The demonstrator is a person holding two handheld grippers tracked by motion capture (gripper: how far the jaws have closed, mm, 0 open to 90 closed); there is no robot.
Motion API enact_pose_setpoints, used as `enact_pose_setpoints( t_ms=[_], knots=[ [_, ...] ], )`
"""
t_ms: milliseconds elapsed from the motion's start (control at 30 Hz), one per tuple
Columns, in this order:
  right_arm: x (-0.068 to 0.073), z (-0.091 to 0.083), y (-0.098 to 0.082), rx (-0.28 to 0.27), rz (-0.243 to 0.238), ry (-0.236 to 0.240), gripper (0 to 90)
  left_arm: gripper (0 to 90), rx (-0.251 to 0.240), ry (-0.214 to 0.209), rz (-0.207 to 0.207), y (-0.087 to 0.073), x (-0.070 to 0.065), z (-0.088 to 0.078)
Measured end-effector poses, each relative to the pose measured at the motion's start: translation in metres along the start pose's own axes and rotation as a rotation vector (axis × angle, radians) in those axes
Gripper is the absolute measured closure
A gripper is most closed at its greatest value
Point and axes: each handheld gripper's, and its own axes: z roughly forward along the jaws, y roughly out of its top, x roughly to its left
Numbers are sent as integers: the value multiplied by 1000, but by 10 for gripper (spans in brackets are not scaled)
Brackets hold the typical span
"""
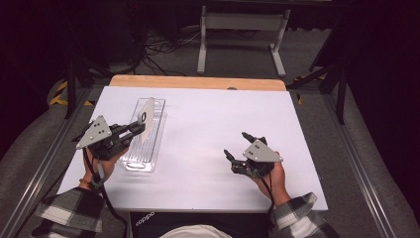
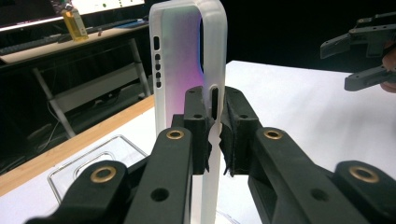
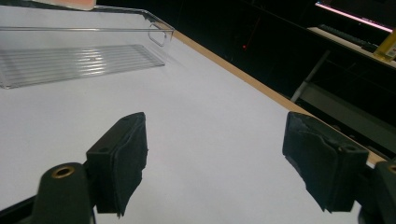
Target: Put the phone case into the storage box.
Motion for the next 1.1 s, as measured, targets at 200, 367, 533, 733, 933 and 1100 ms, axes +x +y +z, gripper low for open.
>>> enact_pose_setpoints(
  t_ms=[200,367,533,733,933,1100],
  knots=[
    [1,1,0,3,-3,4,228,821,4,0,-6,-2,1,1],
    [1,1,0,4,-4,5,228,821,12,9,-3,-3,3,2],
    [1,1,0,7,-6,9,228,821,14,13,-9,-5,3,4],
    [2,2,-1,10,-7,10,229,821,22,11,-12,-6,6,6],
    [2,3,-1,13,-6,12,230,821,22,14,-22,-7,8,9],
    [2,5,-2,19,-6,12,230,821,22,20,-33,-8,13,14]
  ],
)
